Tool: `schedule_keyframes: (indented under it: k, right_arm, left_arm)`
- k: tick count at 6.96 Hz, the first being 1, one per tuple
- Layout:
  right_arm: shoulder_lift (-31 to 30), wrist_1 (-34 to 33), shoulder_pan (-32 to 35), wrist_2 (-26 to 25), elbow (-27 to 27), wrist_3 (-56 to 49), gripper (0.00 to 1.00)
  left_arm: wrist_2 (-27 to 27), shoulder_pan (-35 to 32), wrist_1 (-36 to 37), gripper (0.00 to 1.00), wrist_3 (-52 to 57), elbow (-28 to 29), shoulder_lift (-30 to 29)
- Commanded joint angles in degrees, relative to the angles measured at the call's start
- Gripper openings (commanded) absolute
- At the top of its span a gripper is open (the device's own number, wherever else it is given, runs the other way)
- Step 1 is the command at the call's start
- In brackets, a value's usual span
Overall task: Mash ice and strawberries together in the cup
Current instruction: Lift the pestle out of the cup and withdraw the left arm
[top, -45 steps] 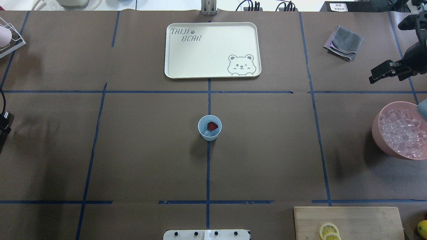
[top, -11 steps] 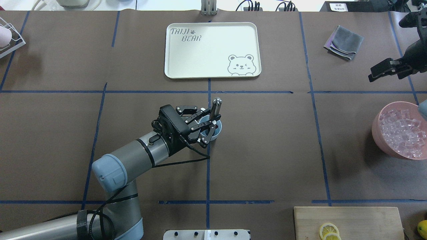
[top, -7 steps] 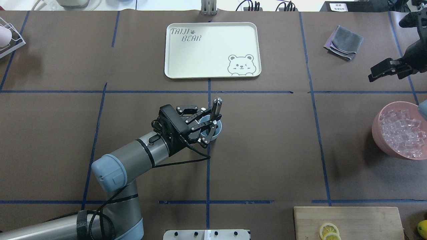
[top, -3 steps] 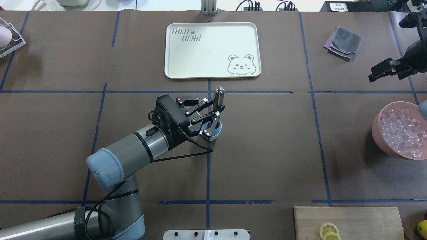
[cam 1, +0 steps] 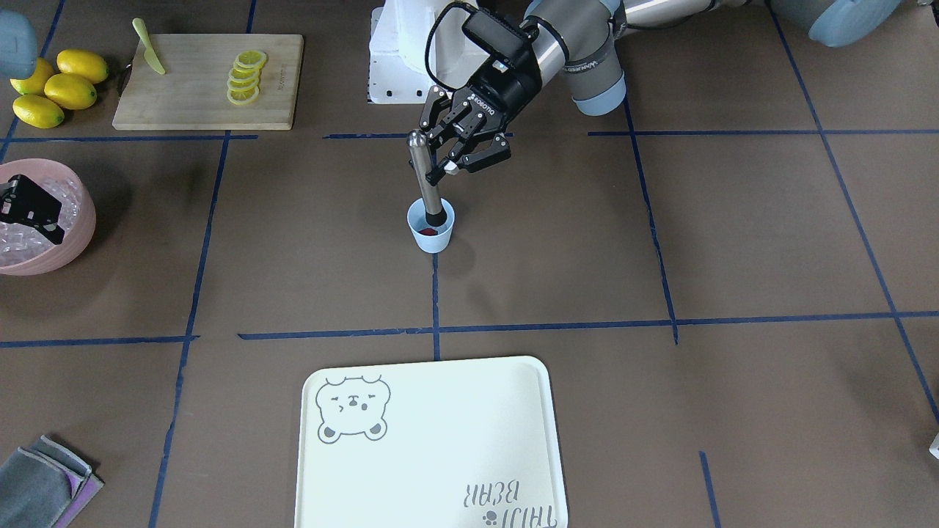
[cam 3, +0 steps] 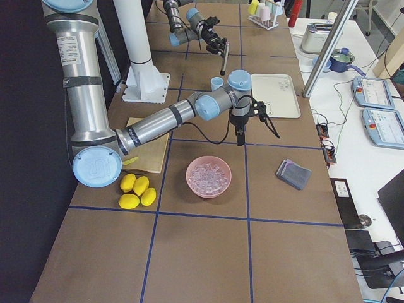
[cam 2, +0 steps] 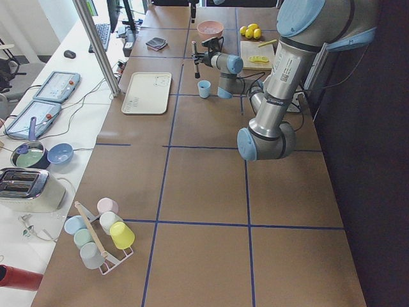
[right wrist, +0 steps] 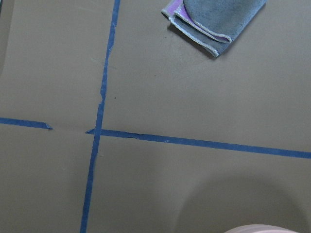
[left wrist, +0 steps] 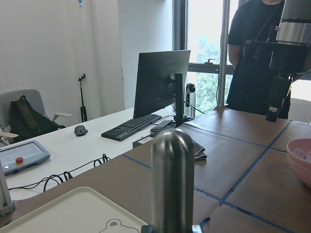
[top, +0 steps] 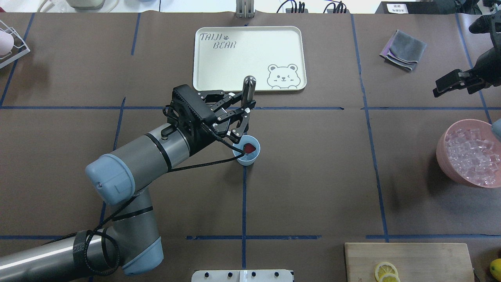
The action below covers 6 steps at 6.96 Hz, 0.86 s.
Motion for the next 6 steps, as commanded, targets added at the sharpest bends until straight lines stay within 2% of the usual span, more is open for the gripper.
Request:
schedule_keyframes:
  k: [1, 2, 3, 4, 5, 6]
  right_arm:
    - [-0.2, 0.0, 0.1, -0.1, -0.1, -0.1, 1.00]
    - [-0.5, 0.0, 0.2, 0.0, -0.3, -0.6, 1.00]
    - [-0.7, 0.0, 0.7, 0.2, -0.3, -0.7, 1.00]
    - [-0.9, 0.0, 1.1, 0.3, -0.3, -0.8, 1.00]
    - [-1.5, 0.0, 1.1, 0.3, -0.3, -0.9, 1.00]
    - [-1.8, 0.0, 1.1, 0.2, -0.4, -1.4, 1.00]
  left_arm:
    - [0.0, -2.4, 12.5, 0.00, -2.3, -2.0, 0.7]
    - [0.0, -3.8, 19.8, 0.00, -3.7, -4.6, 2.5]
    - [0.0, -5.1, 21.7, 0.00, -7.2, -5.6, 5.8]
    - [-3.0, -7.7, 22.5, 0.00, -11.7, -5.3, 8.6]
    - [-11.5, -12.5, 26.3, 0.00, -13.4, -5.4, 11.6]
    - [-20.2, -18.9, 31.2, 0.00, -13.5, -5.5, 12.1]
